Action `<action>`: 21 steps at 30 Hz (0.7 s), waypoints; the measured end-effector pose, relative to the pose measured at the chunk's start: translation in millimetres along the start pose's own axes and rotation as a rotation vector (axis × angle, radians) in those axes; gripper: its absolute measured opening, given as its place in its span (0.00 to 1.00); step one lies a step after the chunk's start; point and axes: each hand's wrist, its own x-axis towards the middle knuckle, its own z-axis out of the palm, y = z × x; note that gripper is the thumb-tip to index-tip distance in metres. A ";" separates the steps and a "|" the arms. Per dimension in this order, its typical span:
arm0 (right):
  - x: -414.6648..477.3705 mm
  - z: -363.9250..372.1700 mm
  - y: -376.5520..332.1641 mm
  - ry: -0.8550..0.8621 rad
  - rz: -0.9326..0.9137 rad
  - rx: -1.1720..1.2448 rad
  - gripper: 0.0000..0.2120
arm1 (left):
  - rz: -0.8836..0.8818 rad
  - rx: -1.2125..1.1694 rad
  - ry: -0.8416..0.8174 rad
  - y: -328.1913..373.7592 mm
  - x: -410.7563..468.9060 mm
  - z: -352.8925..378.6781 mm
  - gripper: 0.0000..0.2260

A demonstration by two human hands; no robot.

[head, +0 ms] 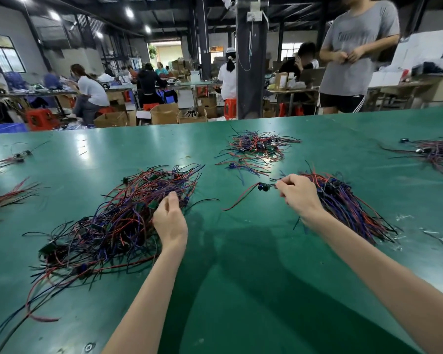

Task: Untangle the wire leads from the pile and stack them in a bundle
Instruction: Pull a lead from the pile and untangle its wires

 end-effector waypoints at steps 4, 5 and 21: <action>-4.1 1.7 -15.2 -0.082 0.046 0.203 0.11 | -0.034 -0.031 0.181 0.7 23.5 -19.3 0.13; -5.8 3.2 -17.4 -0.125 0.096 0.294 0.11 | -0.052 -0.042 0.235 0.7 28.9 -23.9 0.13; -42.0 20.4 1.3 -0.431 0.711 1.158 0.11 | 0.531 0.354 -0.238 7.1 -48.8 20.7 0.20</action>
